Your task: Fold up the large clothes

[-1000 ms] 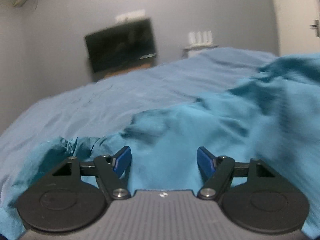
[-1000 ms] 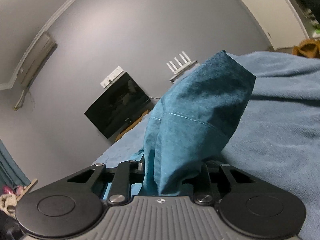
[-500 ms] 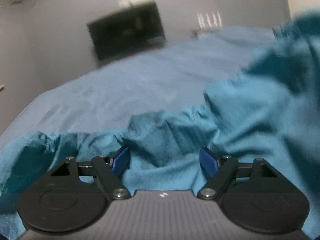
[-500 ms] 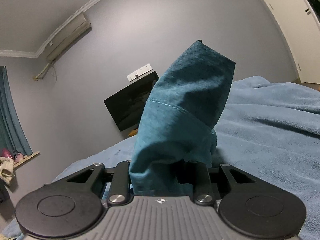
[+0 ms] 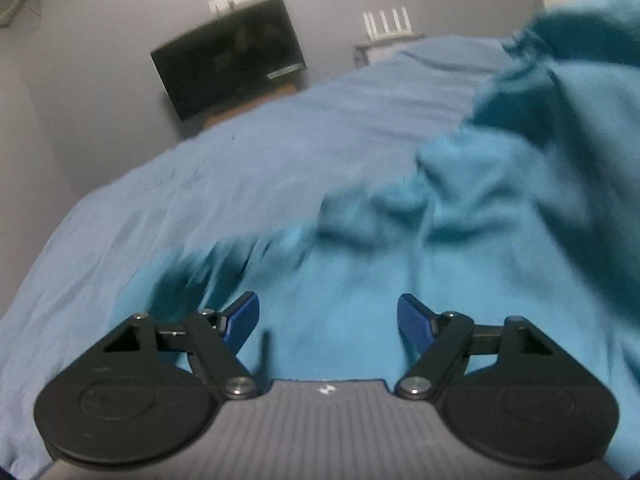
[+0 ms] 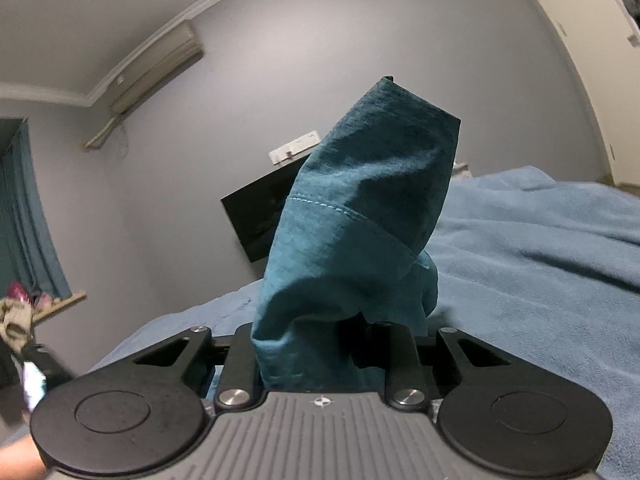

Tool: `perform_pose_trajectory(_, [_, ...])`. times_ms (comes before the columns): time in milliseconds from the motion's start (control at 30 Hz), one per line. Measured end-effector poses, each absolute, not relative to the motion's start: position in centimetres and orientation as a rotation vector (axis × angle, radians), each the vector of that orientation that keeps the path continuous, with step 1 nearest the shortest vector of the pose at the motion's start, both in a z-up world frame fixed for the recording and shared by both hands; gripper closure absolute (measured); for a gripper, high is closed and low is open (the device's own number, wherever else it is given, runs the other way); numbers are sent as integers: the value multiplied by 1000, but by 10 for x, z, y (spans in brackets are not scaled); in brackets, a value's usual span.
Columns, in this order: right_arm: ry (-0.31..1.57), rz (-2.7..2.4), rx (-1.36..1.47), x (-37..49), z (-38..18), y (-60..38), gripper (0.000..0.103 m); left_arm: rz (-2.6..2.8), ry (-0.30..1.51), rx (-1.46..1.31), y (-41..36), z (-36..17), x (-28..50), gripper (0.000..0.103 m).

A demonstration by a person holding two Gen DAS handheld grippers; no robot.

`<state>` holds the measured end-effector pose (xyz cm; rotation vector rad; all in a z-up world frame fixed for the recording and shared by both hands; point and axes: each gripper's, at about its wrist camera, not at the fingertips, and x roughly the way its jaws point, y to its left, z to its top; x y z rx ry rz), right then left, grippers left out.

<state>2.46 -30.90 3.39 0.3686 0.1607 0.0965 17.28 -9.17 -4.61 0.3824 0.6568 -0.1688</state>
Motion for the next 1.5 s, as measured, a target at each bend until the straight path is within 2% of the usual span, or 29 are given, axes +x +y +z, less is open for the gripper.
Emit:
perform_pose_trajectory(200, [128,180,184,2,62,-265,78,-41,688,294,7,-15,98,28])
perform_pose_trajectory(300, [111,214,66,-9,75,-230,78,74,723,314,47,-13,96,28])
perform_pose_trajectory(367, [100,237,-17,-18,82,-205,78,112,782,312,65,-29,102,28])
perform_pose_trajectory(500, [81,295,-206,-35,87,-151,79,72,932,139,87,-63,114,30])
perform_pose_trajectory(767, [72,455,-570,-100,70,-46,84,39,870,-69,117,-44,110,30])
perform_pose_trajectory(967, [103,610,-800,-163,31,5,87,-50,711,-293,144,1,92,30])
perform_pose_trajectory(1267, [242,687,-917,-194,-17,25,87,-1,566,-350,172,40,70,30])
perform_pose_trajectory(1400, [331,726,-868,-202,-28,27,86,-158,572,-331,141,38,75,30])
perform_pose_trajectory(1500, [380,764,-793,-207,-33,25,84,-185,620,-202,109,25,87,30])
